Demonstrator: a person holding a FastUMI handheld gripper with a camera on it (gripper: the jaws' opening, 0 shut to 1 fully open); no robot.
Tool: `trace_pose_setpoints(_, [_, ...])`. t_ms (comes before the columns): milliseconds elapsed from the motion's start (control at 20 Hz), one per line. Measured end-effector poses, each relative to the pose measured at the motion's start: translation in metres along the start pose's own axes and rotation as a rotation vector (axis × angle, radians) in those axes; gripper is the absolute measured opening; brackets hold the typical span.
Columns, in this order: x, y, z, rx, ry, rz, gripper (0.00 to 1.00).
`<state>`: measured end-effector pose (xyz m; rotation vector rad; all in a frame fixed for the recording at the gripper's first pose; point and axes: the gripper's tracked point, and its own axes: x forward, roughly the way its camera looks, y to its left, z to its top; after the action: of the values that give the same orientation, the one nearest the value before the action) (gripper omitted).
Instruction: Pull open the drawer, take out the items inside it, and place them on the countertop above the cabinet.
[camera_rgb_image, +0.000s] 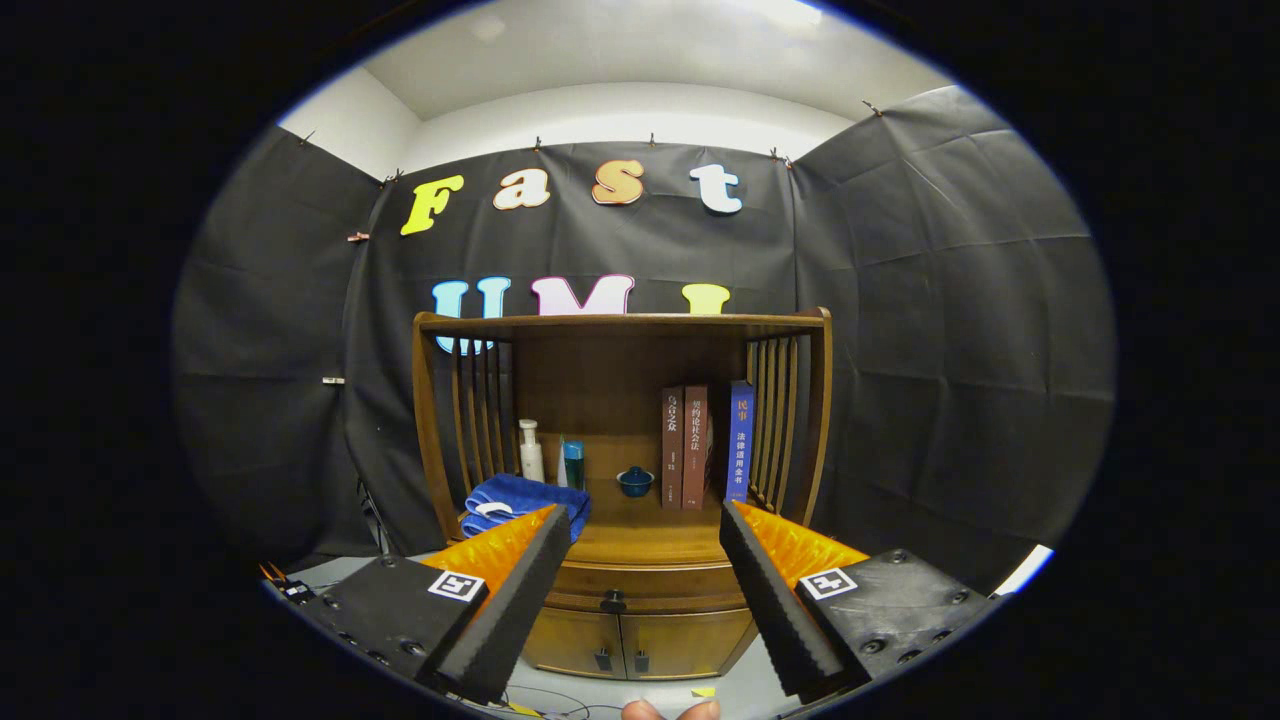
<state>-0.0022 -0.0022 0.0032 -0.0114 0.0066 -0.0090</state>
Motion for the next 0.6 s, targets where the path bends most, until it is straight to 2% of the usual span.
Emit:
trace_pose_setpoints(200, [0.002,-0.001,-0.003,-0.006,-0.006,-0.003,0.99])
trace_pose_setpoints(350, [0.01,-0.003,-0.01,0.024,-0.058,-0.009,0.98])
trace_pose_setpoints(600, [0.048,0.007,-0.088,0.012,0.002,-0.006,0.99])
